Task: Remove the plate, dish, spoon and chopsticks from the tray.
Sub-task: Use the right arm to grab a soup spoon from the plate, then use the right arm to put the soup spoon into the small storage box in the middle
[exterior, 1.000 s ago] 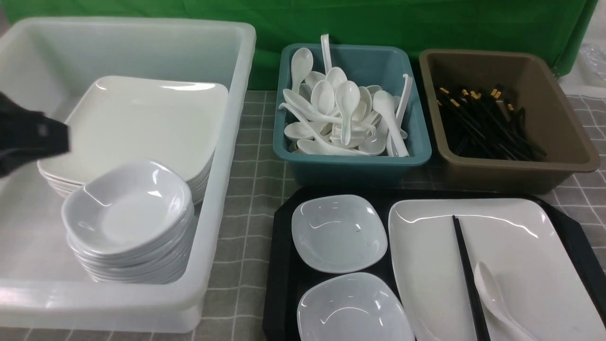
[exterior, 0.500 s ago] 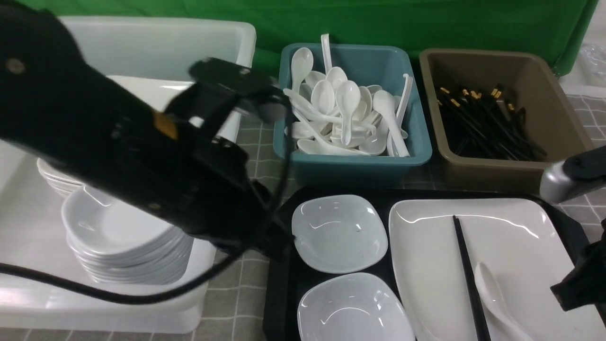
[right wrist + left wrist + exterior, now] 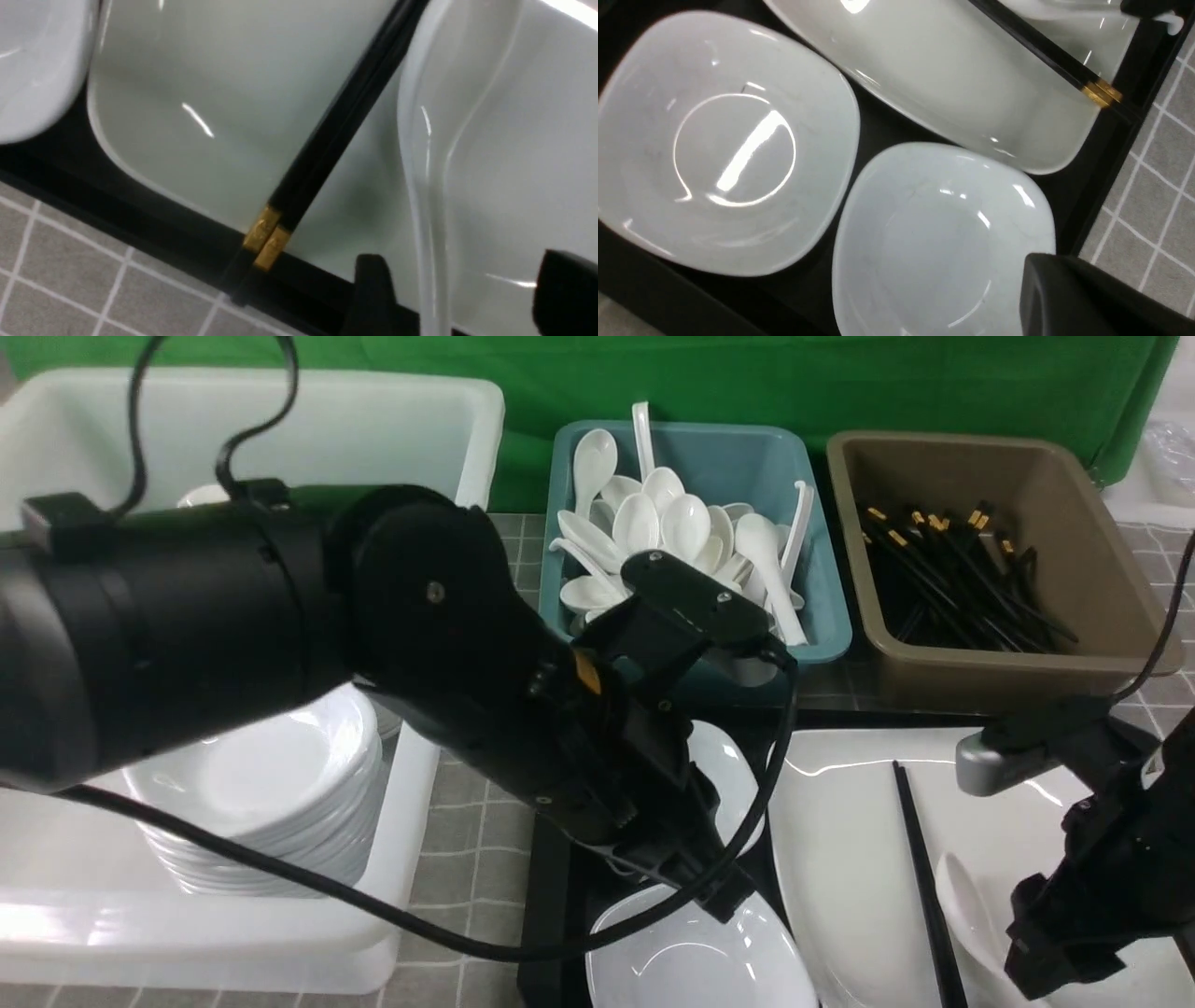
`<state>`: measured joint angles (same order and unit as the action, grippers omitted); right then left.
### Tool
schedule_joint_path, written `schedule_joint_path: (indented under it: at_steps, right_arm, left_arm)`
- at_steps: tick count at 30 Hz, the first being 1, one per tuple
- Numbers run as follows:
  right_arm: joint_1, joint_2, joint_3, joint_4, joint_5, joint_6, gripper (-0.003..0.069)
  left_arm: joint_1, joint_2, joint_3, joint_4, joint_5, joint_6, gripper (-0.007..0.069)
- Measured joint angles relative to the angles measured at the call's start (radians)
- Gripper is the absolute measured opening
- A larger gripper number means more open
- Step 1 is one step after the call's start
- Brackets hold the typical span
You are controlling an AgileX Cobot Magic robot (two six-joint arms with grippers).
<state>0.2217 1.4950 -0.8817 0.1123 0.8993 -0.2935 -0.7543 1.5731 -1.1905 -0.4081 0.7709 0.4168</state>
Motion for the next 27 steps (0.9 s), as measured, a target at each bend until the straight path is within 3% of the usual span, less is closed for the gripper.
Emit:
schedule_joint_path:
  at_steps: [4,9,12,15,16,23,27]
  right_arm:
    - [0.000,0.088,-0.001,0.003,-0.014,-0.010,0.0536]
    - [0.000,0.150,-0.001,0.002,-0.034,-0.010,0.0485]
    - [0.000,0.177,-0.001,0.002,-0.036,-0.010,0.0379]
    - [0.000,0.178,-0.001,0.003,-0.037,-0.011,0.0174]
    - [0.000,0.174,-0.001,0.003,-0.036,-0.011,0.0141]
    - [0.000,0.077,-0.059,0.005,0.028,0.021,0.0146]
    - [0.000,0.001,-0.186,0.077,0.044,0.025,0.0146]
  left_arm:
    - [0.000,0.023,-0.009,-0.004,-0.043,0.021,0.0002]
    - [0.000,0.024,-0.009,-0.004,-0.046,0.029,0.0002]
    - [0.000,0.024,-0.009,-0.004,-0.048,0.031,0.0002]
    - [0.000,0.024,-0.009,-0.004,-0.048,0.031,0.0002]
    - [0.000,0.024,-0.009,-0.004,-0.048,0.028,0.0002]
    - [0.016,0.024,-0.033,0.095,-0.058,-0.133,0.0002]
    - [0.084,0.024,-0.113,0.116,-0.036,-0.174,0.0002]
